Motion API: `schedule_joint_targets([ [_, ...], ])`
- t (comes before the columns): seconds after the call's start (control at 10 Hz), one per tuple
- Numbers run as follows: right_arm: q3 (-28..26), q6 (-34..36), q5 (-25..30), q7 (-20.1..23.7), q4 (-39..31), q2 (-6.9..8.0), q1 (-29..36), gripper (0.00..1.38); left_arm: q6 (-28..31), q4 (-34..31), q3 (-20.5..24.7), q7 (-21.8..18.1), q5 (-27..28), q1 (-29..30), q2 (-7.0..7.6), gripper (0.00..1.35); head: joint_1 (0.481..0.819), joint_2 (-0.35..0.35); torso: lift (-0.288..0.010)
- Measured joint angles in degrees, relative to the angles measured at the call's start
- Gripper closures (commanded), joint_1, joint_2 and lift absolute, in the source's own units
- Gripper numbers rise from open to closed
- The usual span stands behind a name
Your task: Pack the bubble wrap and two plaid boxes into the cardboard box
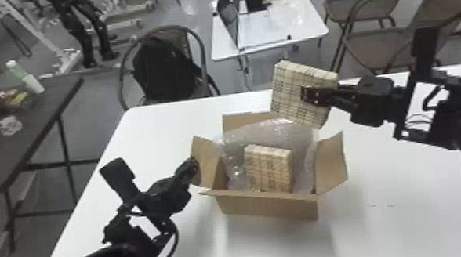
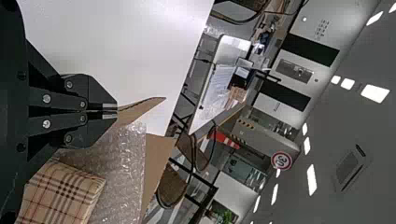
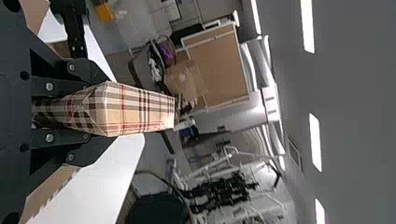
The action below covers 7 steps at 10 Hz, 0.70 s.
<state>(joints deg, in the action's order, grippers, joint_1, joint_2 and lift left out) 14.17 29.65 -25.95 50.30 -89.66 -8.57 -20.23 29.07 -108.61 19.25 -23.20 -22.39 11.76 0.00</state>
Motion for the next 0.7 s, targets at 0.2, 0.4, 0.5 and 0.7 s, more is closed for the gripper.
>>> schedule_joint_targets([
  [0.2,6.46,-0.44,-2.01,5.34,10.32,1.34,-4.60,1.06,0.01,0.21,-0.25,0.01,0.14,-0.19,0.00,1.22,0.695,0.350,-0.107],
  [0.4,10.86,-2.84,-2.95,10.16,19.81,2.69,-7.99,1.06,0.01,0.46,-0.52,0.00,0.32,-0.48,0.00,1.22,0.695,0.350,-0.107],
  [0.5,12.05,-4.25,-3.42,11.74,23.55,3.41,-9.20,1.06,0.00,0.63,-0.68,0.00,0.43,-0.66,0.00,1.22,0.695,0.350,-0.107],
  [0.7,13.30,-5.68,-3.31,13.67,27.78,4.30,-10.84,0.36,-0.03,0.93,-0.97,0.01,0.52,-0.91,0.00,1.22,0.695,0.350,-0.107],
])
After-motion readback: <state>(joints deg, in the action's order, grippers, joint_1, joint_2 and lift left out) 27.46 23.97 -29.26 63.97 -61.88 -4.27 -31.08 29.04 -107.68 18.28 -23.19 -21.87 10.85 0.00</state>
